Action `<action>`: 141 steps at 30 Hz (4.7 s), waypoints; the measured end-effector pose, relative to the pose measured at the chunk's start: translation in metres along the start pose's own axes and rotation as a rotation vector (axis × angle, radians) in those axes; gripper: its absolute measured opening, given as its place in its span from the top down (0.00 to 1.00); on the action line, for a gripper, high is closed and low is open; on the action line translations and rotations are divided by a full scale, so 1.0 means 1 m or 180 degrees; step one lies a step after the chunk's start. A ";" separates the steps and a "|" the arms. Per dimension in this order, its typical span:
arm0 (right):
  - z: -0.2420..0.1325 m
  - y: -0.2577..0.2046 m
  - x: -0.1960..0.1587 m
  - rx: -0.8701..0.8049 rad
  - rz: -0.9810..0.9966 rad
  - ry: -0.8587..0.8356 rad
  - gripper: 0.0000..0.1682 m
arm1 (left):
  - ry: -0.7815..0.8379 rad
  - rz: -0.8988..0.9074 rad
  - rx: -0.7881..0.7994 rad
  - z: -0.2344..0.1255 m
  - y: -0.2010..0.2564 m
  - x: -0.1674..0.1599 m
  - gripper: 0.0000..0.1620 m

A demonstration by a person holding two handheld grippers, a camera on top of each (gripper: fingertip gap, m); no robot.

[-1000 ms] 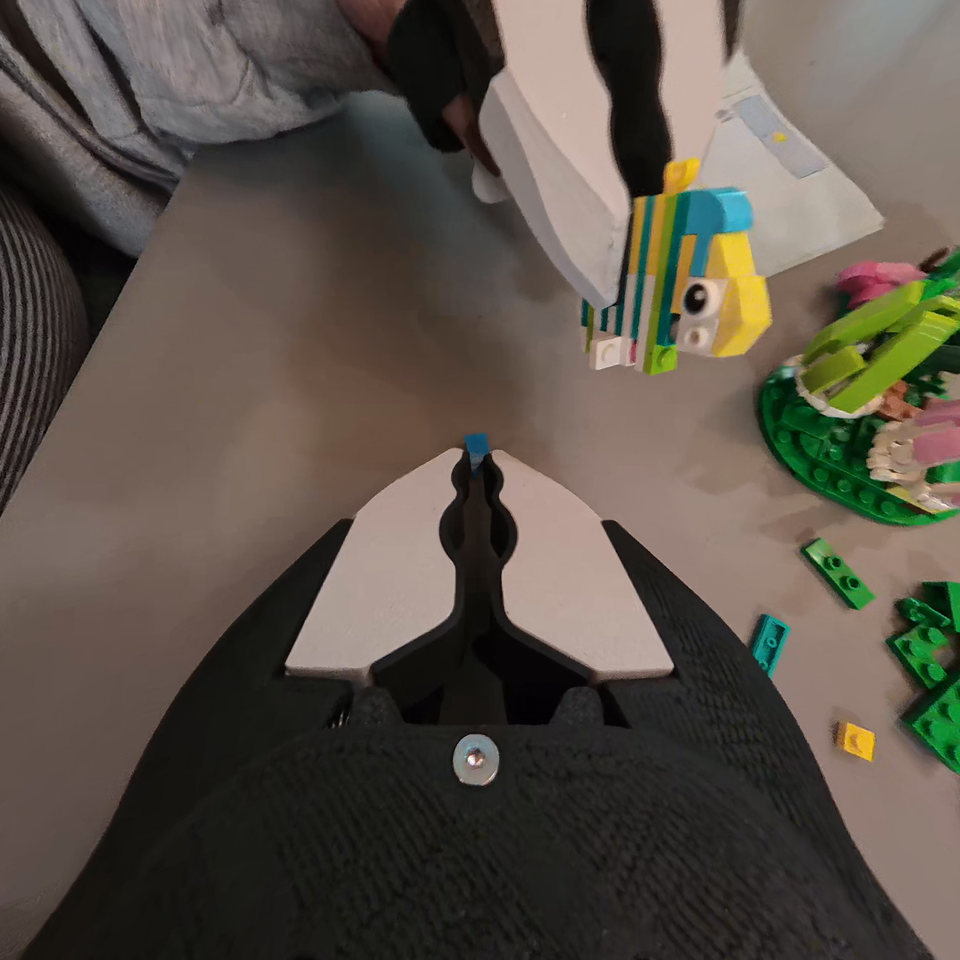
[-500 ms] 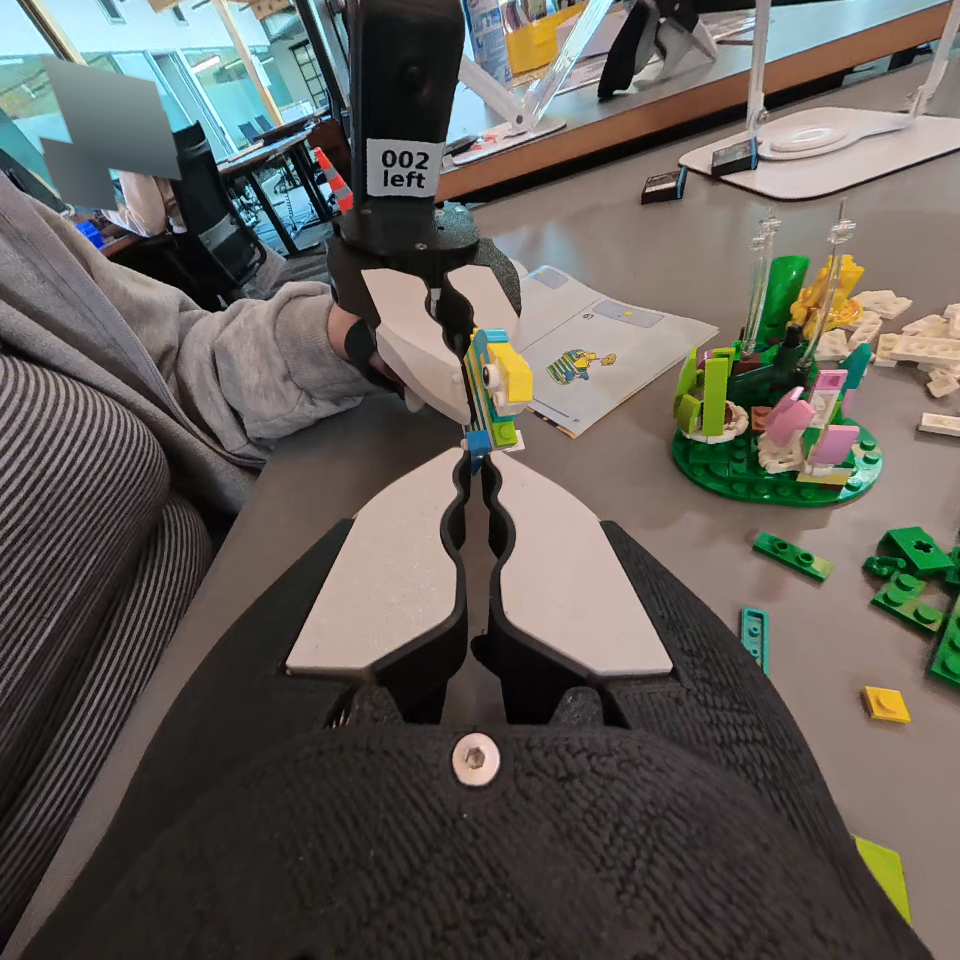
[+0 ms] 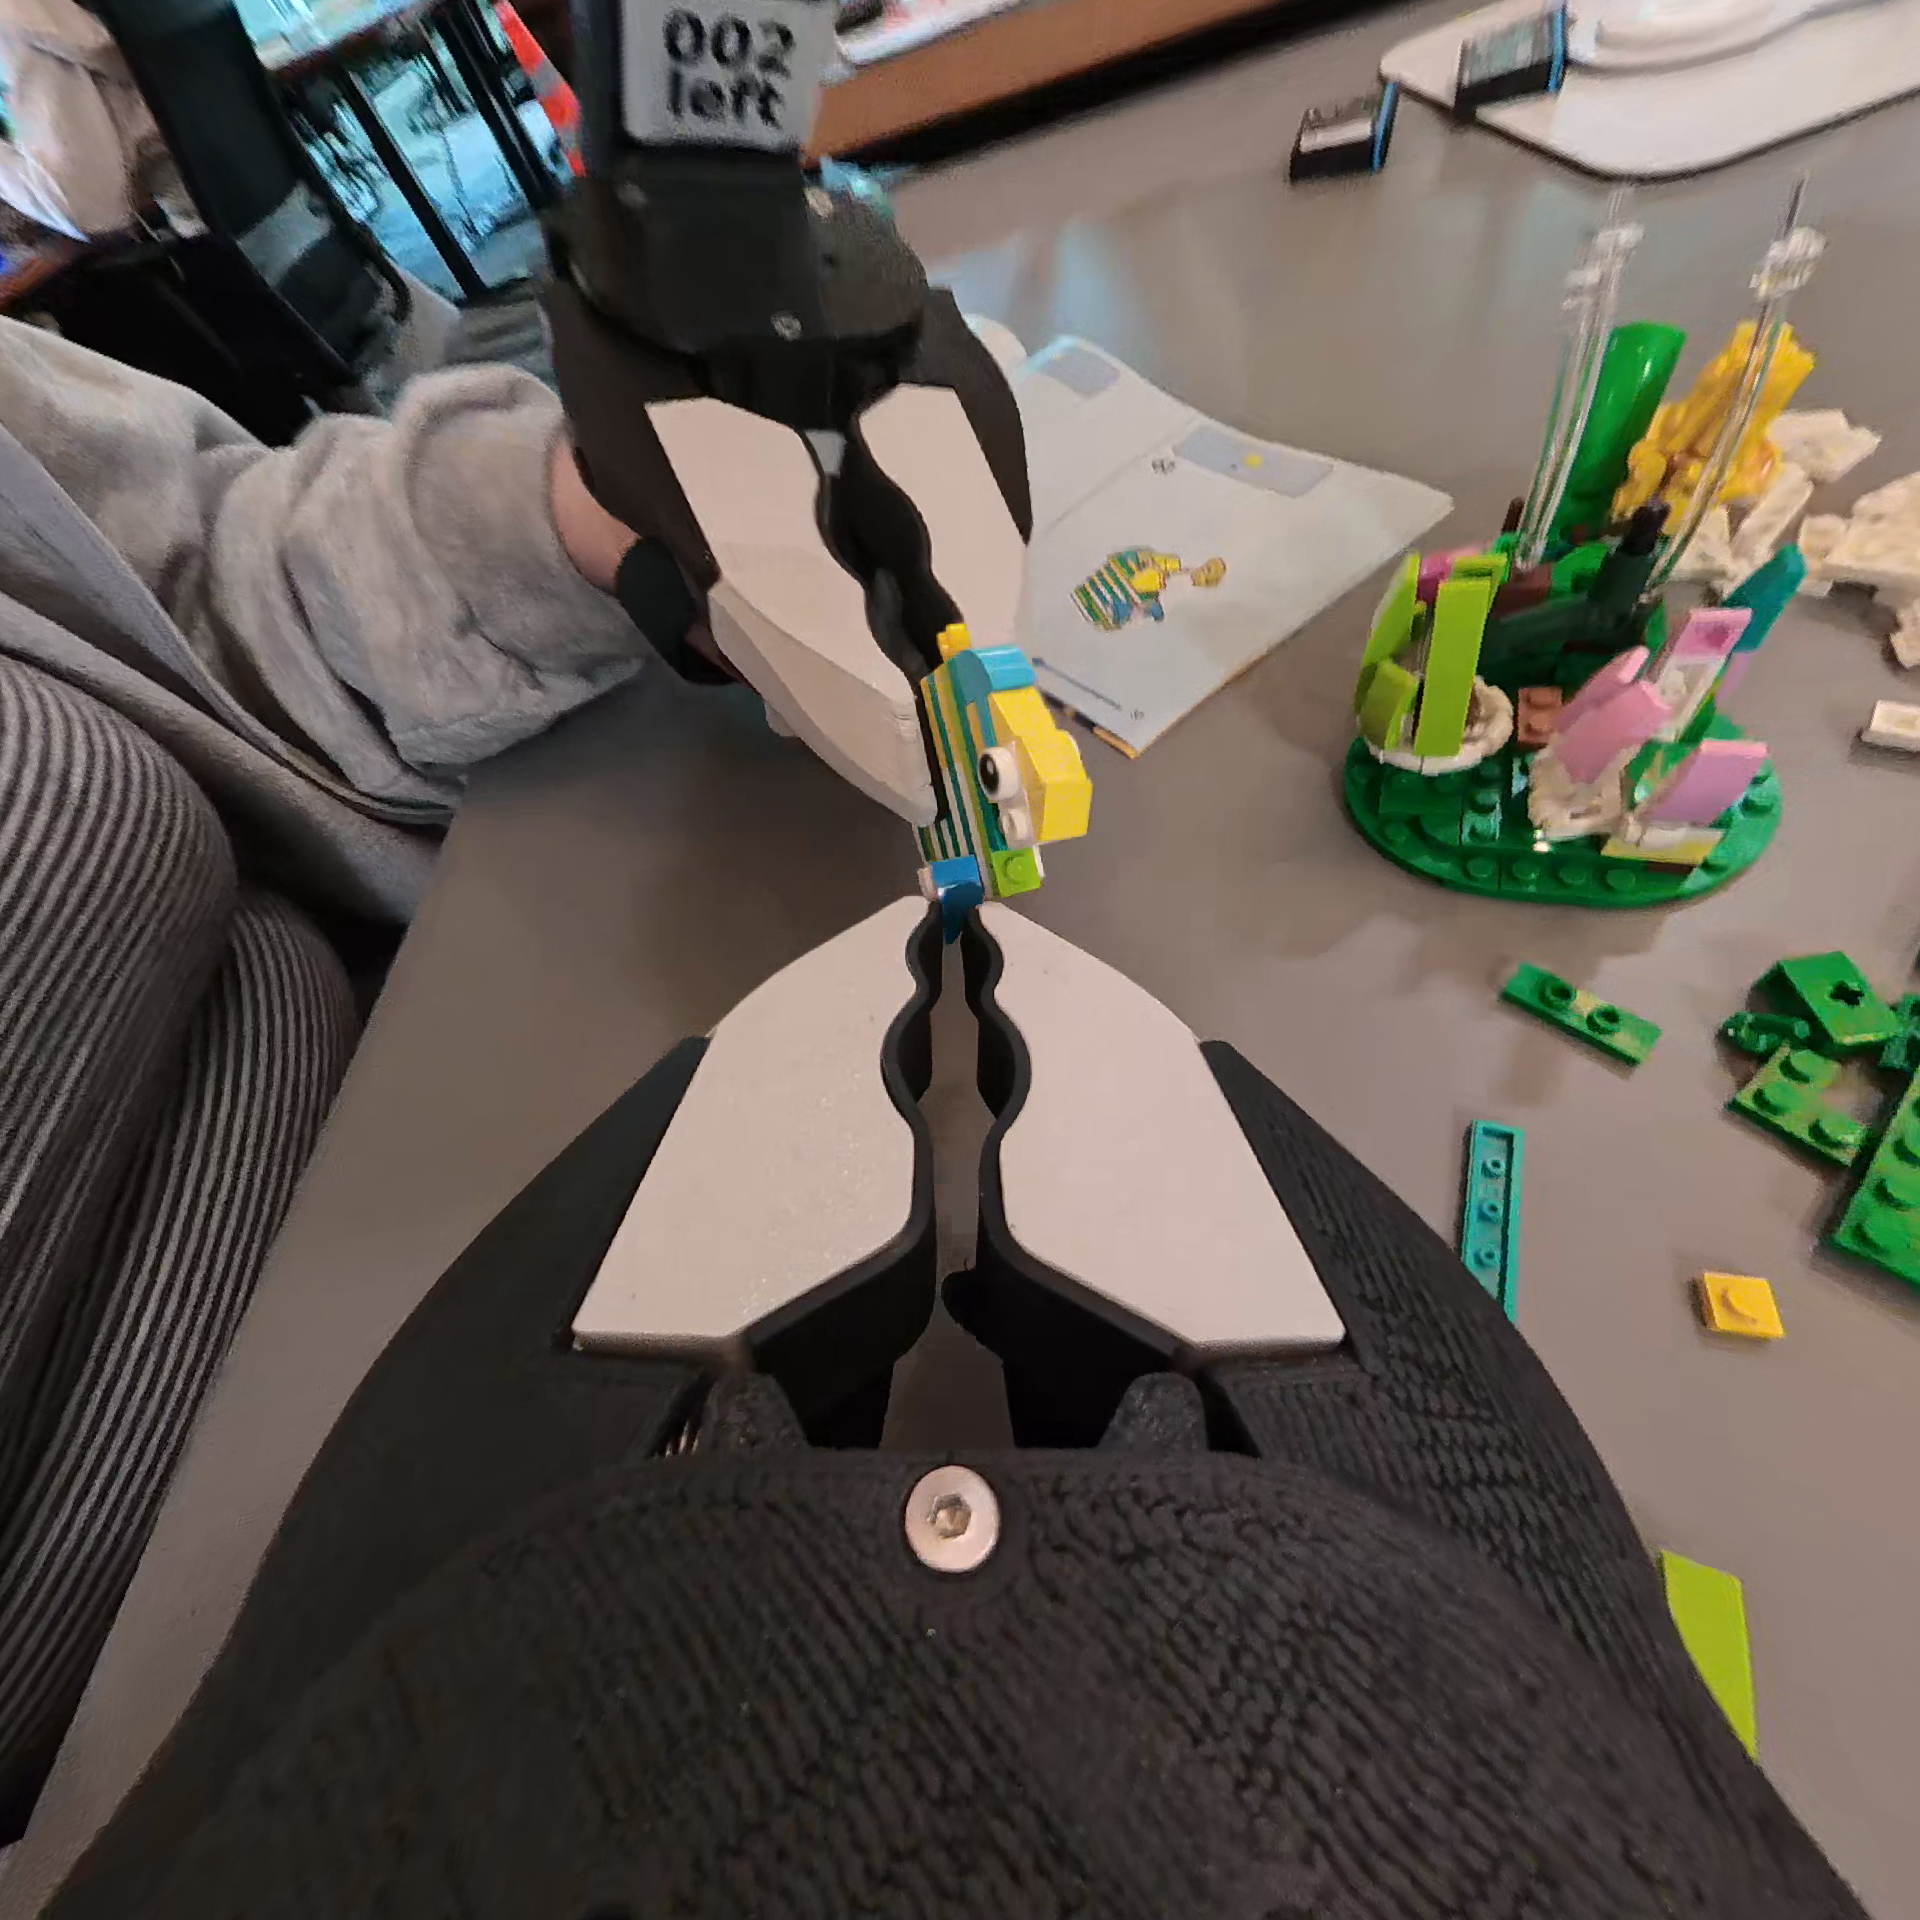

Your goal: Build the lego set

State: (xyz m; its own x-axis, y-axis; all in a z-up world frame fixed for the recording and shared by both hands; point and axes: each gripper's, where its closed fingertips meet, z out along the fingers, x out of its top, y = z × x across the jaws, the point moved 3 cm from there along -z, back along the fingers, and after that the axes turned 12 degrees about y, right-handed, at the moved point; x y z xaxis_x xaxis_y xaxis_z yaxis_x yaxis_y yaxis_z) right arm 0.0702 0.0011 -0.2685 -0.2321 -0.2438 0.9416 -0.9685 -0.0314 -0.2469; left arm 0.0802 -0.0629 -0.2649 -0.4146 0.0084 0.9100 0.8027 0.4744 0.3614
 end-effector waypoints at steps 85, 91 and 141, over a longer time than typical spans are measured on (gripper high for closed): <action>0.020 0.002 -0.026 -0.1449 -0.1249 -0.1178 0.97 | -0.1156 0.0131 0.0685 0.012 -0.009 -0.015 0.95; 0.019 0.003 -0.026 -0.1347 -0.1064 -0.1062 0.97 | -0.1086 0.0054 0.0672 0.011 -0.010 -0.015 0.95; 0.024 0.001 -0.023 -0.1549 -0.0981 -0.0927 0.95 | -0.0844 -0.0236 0.0552 0.010 -0.015 -0.015 0.95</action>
State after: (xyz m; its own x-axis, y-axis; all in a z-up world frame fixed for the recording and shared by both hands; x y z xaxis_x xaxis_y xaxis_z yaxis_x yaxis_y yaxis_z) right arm 0.0764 -0.0170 -0.2959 0.0307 -0.5490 0.8352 -0.9327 0.2847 0.2215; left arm 0.0701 -0.0616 -0.2859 -0.5846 0.1865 0.7896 0.6907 0.6250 0.3638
